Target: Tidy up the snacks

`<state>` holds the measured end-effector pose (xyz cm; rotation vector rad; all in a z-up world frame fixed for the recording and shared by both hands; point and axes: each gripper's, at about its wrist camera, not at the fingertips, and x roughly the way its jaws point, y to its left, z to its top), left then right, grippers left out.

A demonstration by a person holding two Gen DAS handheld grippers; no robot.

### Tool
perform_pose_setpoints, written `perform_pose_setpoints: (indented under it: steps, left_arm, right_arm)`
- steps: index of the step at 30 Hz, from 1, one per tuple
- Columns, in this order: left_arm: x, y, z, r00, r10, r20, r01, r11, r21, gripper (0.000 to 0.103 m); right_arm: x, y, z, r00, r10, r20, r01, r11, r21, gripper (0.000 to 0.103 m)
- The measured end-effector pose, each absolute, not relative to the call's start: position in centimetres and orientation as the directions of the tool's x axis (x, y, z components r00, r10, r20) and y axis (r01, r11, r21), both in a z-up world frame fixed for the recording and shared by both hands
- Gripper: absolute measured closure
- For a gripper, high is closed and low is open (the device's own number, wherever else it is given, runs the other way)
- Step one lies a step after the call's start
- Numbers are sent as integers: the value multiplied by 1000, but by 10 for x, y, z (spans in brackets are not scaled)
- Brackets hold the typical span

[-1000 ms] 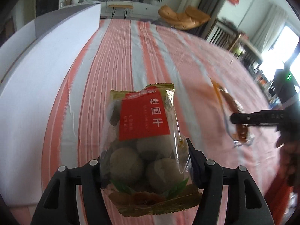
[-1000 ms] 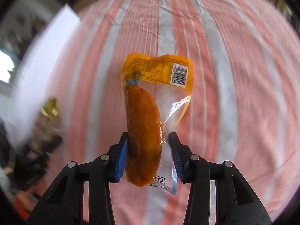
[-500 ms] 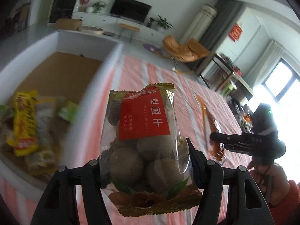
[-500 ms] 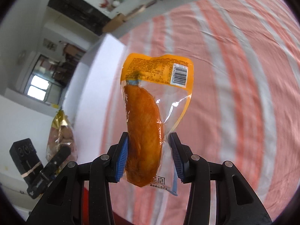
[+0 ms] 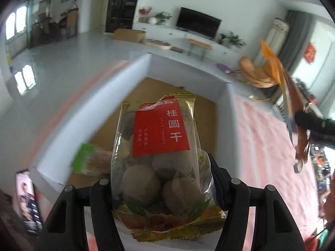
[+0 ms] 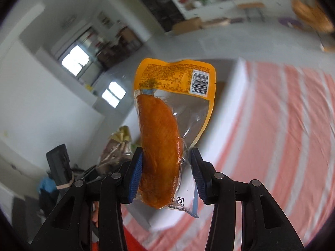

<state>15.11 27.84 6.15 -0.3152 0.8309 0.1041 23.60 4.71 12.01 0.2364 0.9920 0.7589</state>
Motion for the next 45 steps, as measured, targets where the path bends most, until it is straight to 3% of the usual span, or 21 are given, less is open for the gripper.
perform_pose_setpoints:
  steps: [6,8,10,12,14,23,36,41,45]
  left_arm:
    - [159,303,37,633,52,-772,-259,955,-148,35]
    - [158,308,29,634,77,-769,-284,949,-139,28]
    - [154,309,27,652,91,-753,-295,945,-141,11]
    - [149,307,28,685,115,-720,-302,944,-136,7]
    - [144,306,30,704,137,-697,-303,945,-121,1]
    - [121,281,64,752,302,-586,-398,917,-38,0]
    - [120,267,69,683,348,-642,-414,909,52,0]
    - [114,275,74,682,310,-662,-421,907,-9,0]
    - [112,272,79,682,311,-662,-405,914,12,0]
  right_arm:
    - [258,129,98,363,583,-727,-546,765,342,52]
    - [266,144,82,389,537,-749,-545,789,282,41]
    - [272,153,67,376,497,-782,-561,794,234,30]
    - [270,161,55,395,398,-828,-560,819,126,30]
    - [265,156,56,419,392,-819,-559,822,108,30]
    - [240,116,93,519,432,-738,-528,840,120,29]
    - [205,118,118,543,447,-711,-556,826,95,28]
    - [197,127,124,539,463,-704,-571,815,100,28]
    - [192,135,126,549,464,-695,-582,809,81,28]
